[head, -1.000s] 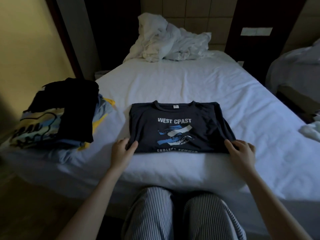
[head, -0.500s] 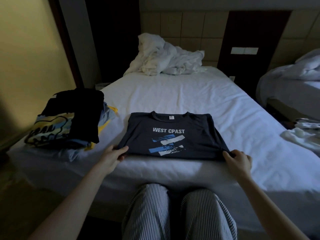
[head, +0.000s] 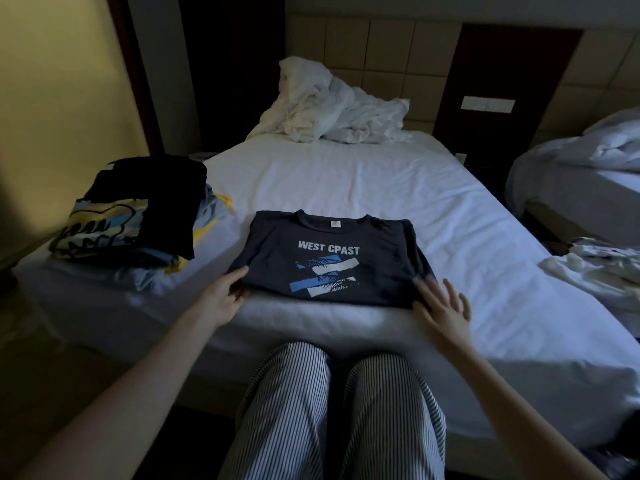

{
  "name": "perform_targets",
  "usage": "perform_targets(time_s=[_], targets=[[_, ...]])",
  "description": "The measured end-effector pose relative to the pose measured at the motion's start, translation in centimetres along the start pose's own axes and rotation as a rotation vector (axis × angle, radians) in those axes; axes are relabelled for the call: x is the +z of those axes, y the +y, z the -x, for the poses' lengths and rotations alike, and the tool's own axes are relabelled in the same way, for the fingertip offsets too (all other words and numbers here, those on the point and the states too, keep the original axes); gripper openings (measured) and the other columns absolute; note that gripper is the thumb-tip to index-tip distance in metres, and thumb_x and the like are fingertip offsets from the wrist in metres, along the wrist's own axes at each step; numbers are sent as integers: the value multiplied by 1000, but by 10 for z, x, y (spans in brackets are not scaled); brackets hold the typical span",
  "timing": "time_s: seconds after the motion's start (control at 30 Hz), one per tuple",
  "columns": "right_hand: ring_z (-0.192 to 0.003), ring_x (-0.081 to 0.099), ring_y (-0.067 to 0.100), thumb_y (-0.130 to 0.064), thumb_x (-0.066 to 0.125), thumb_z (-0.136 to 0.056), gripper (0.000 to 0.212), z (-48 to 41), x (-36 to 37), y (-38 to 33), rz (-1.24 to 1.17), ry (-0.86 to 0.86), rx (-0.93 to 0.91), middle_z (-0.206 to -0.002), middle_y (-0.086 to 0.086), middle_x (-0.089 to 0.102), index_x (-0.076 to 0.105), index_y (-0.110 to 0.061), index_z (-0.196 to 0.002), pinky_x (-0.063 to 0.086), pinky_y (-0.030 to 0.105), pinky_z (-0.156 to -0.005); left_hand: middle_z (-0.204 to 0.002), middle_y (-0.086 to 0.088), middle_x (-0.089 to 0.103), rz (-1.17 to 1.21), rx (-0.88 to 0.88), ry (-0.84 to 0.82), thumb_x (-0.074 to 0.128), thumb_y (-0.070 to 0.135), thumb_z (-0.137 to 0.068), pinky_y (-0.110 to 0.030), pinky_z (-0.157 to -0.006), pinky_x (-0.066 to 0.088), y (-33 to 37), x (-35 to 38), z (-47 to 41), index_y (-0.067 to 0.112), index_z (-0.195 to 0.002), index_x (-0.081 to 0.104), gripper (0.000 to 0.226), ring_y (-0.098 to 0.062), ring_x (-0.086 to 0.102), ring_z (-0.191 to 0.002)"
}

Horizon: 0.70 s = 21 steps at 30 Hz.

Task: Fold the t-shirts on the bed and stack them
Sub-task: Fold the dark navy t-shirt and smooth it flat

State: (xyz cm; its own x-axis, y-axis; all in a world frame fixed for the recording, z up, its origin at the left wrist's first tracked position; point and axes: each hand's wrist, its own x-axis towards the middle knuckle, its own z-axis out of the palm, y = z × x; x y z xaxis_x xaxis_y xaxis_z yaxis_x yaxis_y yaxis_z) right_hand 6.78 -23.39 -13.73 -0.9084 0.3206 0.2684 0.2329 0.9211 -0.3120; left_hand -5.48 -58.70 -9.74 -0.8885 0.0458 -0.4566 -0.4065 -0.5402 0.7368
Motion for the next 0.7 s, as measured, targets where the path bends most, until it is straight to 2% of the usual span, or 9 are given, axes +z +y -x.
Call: perform_targets(time_s=[0.07,0.13,0.2,0.3,0.37,0.47,0.53,0.6,0.7], targets=[[-145,4,14,-59,8,-90,57,1,7,2,153,-117,-7,-157,-13,11,20,-46,-144,-2,32,-115,-148,-13,36,188,-50,7,44,4,-98,-26,-104,36,-6,4,6,1,-135,43,37,-26,35,-137],[-145,2,14,-49,18,-99,47,4,9,3,174,-115,-5,-158,-12,6,15,-45,-145,0,34,-117,-147,-13,37,314,-15,-4,40,8,-100,-23,-105,34,-13,9,8,-1,-140,37,41,-27,36,-137],[-146,1,14,-48,20,-99,47,4,8,3,156,-118,-11,-158,-11,4,13,-44,-146,-2,34,-117,-145,-13,42,308,50,-25,44,13,-99,-31,-105,37,-20,14,10,3,-139,40,41,-25,40,-134],[-146,-1,14,-64,-1,-84,65,3,7,4,149,-115,-6,-158,-11,2,11,-46,-145,-5,34,-116,-139,-12,48,261,62,-49,50,15,-97,-35,-104,39,-19,21,1,7,-138,43,43,-26,44,-130],[-146,-2,14,-64,-13,-71,80,6,10,3,133,-99,-11,-157,-12,1,10,-45,-145,-7,32,-115,-136,-12,51,146,125,-33,54,17,-95,-35,-94,45,-14,29,-8,8,-137,47,44,-26,50,-124],[-145,-4,13,-64,-13,-70,82,7,8,4,79,-72,-16,-157,-13,0,7,-42,-146,-8,31,-115,-124,-12,61,-95,287,2,64,21,-88,-33,-77,50,-4,62,-8,8,-124,57,39,-25,61,-99],[-145,-5,12,-64,-13,-69,83,6,7,6,49,-70,-21,-157,-12,-1,0,-37,-146,-9,30,-114,-109,-10,67,-341,419,-131,65,21,-87,-29,-74,51,-10,104,1,12,-114,60,29,-24,63,-90],[-143,-8,8,-63,-13,-68,83,7,7,7,2,-69,-18,-156,-12,-1,-6,-31,-145,-10,27,-113,-100,-5,66,-656,577,-318,66,37,-80,-32,-83,48,-31,154,17,22,-104,60,29,-25,60,-98],[-139,-3,1,-58,3,-81,77,4,6,9,-249,25,35,-157,-8,11,10,-22,-149,-7,24,-114,-144,0,44,-1237,686,-502,48,62,-72,-43,-114,17,-89,211,21,26,-129,51,67,-21,30,-138]])
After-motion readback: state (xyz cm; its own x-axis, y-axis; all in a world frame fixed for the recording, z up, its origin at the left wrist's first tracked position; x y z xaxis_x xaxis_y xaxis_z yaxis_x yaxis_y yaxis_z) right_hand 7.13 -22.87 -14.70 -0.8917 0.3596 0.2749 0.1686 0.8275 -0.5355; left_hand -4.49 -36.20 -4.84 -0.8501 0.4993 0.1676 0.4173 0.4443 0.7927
